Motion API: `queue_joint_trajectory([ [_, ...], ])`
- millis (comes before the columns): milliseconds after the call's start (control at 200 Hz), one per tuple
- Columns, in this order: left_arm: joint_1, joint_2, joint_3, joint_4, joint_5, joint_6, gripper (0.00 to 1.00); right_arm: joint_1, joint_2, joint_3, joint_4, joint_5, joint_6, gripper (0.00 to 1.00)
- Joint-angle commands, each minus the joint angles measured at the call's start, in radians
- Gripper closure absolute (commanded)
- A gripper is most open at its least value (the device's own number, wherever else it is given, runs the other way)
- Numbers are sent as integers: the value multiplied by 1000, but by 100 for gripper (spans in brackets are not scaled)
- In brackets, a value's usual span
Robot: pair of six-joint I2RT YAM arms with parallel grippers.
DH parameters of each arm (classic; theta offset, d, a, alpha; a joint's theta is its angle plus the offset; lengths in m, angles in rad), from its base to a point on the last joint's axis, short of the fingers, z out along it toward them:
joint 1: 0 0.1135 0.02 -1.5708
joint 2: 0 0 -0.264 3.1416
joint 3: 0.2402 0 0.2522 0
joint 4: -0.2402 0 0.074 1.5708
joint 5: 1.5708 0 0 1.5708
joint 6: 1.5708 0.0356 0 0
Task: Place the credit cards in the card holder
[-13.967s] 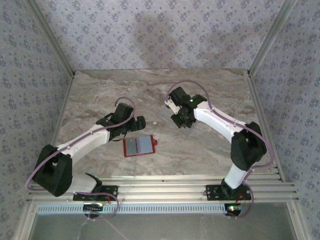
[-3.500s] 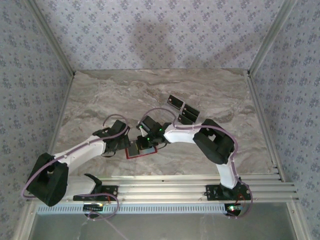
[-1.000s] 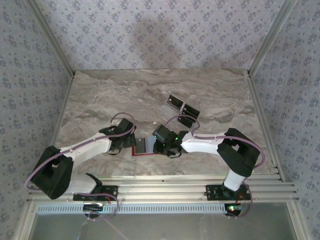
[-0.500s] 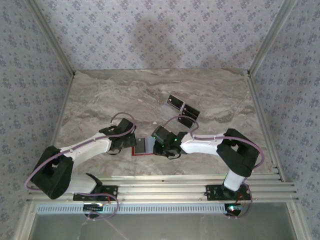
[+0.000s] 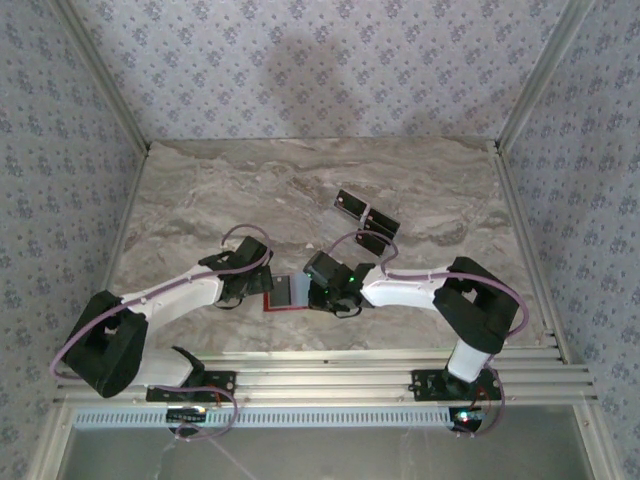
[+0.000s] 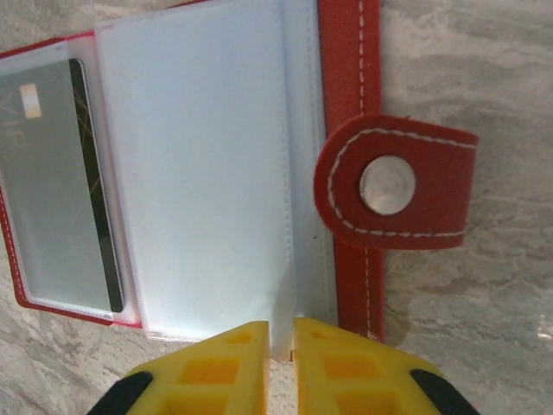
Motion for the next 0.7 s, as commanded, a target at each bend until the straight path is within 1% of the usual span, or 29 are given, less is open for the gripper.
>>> queue_joint_trajectory([
  [0,-8,9,-2,-1,-9,7,0,-5,-11,4,-21,21,-2,89],
  [135,-8,8,0,-4,-10,9,0,-6,-27,5,-23,12,-10,100],
  [305,-8,-4,2,-11,-17,6,0,-2,-64,24,-27,-2,-31,100],
  [425,-7,-16,6,-23,-27,4,0,7,-69,72,-41,-17,-59,100],
  [570,-5,-37,6,-35,-37,-5,0,17,-42,136,-52,-35,-85,100],
  [695,-5,-71,1,-52,-63,-37,0,22,7,187,-38,-53,-95,100],
])
